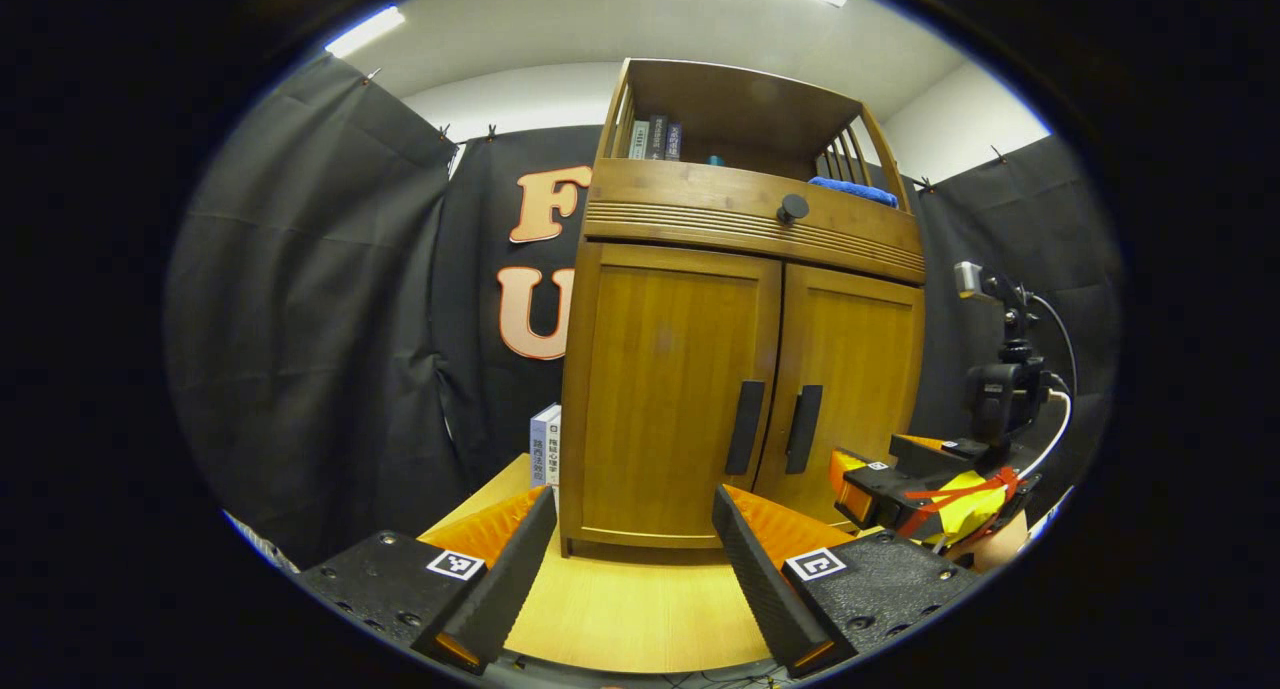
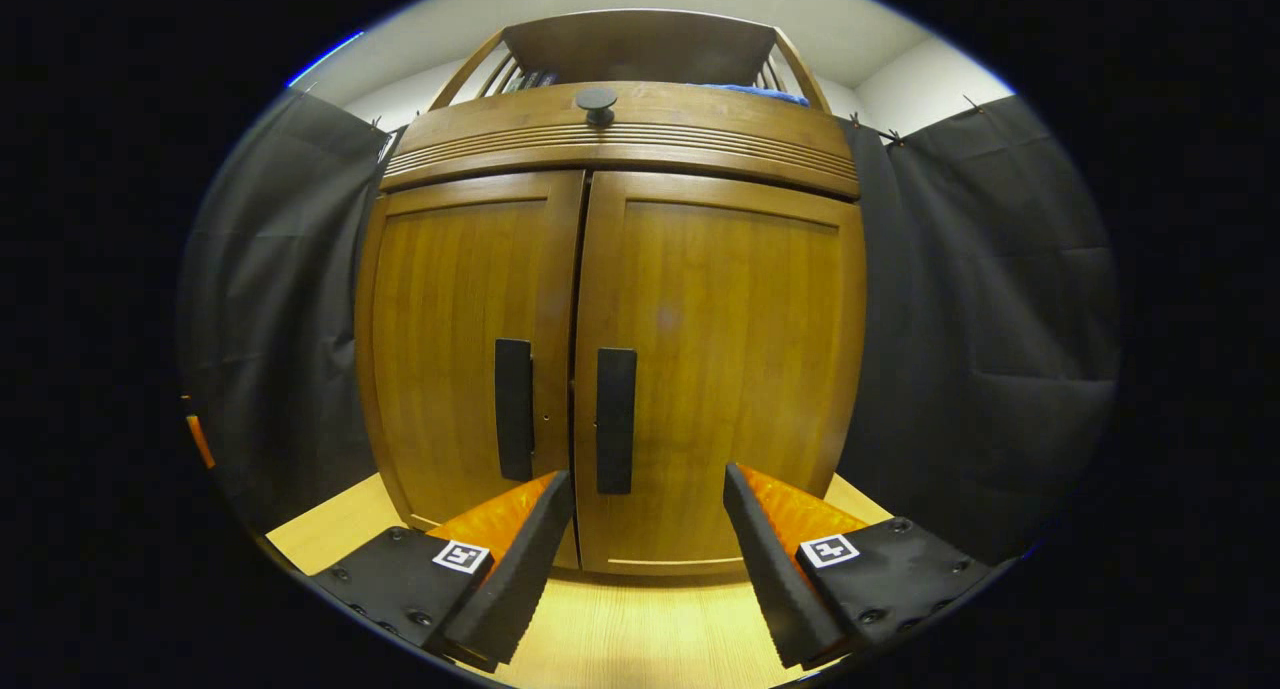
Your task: Open the right door of the double-door shoe cabinet with the right hand, and open the left door with the left hand.
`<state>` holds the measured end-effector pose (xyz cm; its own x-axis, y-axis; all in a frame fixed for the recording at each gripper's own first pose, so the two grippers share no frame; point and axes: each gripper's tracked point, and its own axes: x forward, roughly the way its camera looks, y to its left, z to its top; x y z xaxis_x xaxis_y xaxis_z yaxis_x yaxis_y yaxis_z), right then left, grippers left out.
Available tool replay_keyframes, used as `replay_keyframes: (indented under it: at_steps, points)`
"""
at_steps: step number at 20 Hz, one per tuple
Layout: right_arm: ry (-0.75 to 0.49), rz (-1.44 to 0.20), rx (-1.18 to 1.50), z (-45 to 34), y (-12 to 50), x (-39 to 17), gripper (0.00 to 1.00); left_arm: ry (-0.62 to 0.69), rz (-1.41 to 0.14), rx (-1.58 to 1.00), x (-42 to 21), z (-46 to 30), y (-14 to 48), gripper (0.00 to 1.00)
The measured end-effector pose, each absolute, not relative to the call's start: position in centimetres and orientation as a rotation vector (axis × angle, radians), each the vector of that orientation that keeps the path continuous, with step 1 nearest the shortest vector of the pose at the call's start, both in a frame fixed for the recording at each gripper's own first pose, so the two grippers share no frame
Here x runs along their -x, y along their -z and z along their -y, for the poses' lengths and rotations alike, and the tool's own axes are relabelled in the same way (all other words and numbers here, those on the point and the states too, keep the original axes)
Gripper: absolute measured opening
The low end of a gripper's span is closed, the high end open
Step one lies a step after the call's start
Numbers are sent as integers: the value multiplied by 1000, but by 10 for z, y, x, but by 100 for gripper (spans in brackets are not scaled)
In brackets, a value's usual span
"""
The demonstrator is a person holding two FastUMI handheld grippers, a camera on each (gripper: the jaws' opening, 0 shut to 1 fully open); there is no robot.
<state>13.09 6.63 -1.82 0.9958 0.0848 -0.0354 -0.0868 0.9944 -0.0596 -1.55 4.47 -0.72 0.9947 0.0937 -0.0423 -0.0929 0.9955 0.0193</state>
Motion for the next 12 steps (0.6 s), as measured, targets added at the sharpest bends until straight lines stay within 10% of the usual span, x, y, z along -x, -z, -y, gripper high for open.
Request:
replay_keyframes:
  at_steps: [12]
  points:
    - [-75, -39, 54, -80, 20, -225, 98, -168, -66, -28, 15, -83, 14, 95]
